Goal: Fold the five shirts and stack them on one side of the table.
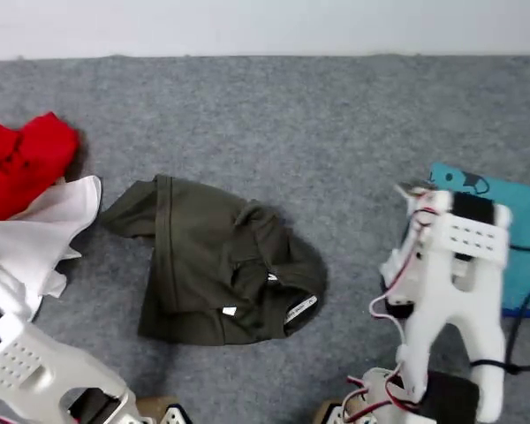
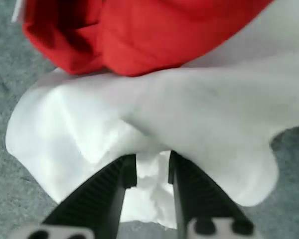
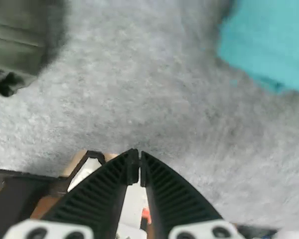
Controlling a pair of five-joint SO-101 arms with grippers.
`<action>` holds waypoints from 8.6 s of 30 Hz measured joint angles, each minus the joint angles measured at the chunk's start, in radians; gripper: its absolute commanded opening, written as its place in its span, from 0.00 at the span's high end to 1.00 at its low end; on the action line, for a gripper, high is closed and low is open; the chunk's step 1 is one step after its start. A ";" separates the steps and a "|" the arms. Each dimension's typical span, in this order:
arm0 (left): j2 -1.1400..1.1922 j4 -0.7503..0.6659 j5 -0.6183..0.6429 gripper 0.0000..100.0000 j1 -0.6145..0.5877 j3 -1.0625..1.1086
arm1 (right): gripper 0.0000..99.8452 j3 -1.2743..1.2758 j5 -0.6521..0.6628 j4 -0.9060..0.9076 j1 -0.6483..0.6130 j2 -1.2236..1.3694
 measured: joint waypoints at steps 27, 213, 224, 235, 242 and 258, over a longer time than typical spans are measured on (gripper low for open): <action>-0.204 0.083 0.081 0.89 0.186 0.242 | 0.81 -0.615 0.000 0.000 -0.812 0.574; -0.522 -0.218 0.091 0.79 1.051 1.060 | 0.99 -0.565 0.258 0.003 -0.109 0.227; -0.512 -0.256 0.091 0.79 1.051 1.063 | 0.99 -0.565 0.258 0.003 -0.109 0.227; -0.394 -0.288 0.091 0.88 1.051 1.062 | 0.99 -0.565 0.258 0.003 -0.109 0.227; -0.394 -0.292 0.091 0.88 1.051 1.062 | 0.99 -0.565 0.258 0.003 -0.109 0.227; -0.393 -0.267 0.091 0.88 1.051 1.033 | 0.99 -0.565 0.258 0.003 -0.109 0.227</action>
